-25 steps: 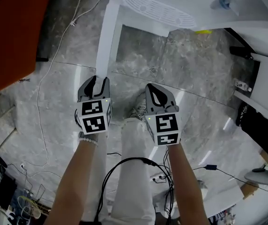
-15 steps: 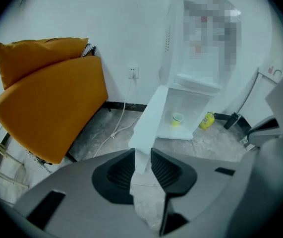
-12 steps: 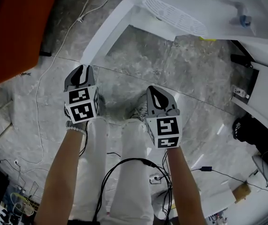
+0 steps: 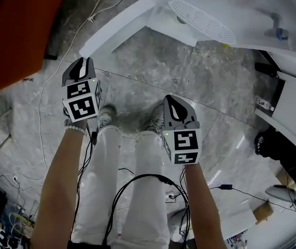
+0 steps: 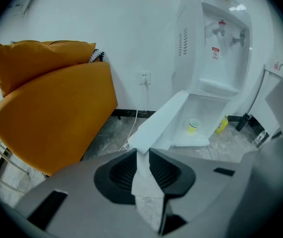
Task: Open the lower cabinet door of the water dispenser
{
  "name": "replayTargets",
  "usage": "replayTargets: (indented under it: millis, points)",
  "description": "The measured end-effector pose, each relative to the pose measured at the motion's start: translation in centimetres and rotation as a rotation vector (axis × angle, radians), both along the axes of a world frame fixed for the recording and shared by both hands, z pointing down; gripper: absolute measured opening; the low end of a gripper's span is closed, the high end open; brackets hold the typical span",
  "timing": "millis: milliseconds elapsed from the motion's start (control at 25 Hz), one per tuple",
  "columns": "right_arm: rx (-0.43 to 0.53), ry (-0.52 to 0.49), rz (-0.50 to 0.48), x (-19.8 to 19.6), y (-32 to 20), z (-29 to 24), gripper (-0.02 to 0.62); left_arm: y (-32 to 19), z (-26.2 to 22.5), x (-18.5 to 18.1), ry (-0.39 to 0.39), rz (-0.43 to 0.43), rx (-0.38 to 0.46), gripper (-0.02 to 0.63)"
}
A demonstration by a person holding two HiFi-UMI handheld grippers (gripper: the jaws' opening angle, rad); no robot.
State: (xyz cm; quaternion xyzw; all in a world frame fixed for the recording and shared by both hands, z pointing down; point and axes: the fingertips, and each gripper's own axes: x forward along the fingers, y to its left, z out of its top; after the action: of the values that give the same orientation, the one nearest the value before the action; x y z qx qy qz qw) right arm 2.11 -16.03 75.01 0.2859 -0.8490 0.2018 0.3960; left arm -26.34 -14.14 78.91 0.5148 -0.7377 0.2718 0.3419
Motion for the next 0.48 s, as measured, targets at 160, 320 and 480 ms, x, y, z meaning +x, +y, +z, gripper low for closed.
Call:
replayTargets:
  millis: [160, 320, 480]
  points:
    - [0.007, 0.003, 0.006, -0.7, -0.3, -0.2, 0.005, -0.6, -0.1, -1.6, -0.003, -0.004, 0.011, 0.083]
    - [0.016, 0.007, 0.005, -1.4, -0.7, -0.7, 0.005, -0.8, -0.9, -2.0, 0.005, -0.014, 0.035, 0.066]
    - [0.029, 0.005, 0.0, -2.3, -1.1, -2.2, 0.005, -0.3, -3.1, -1.6, 0.03, -0.026, 0.079, 0.015]
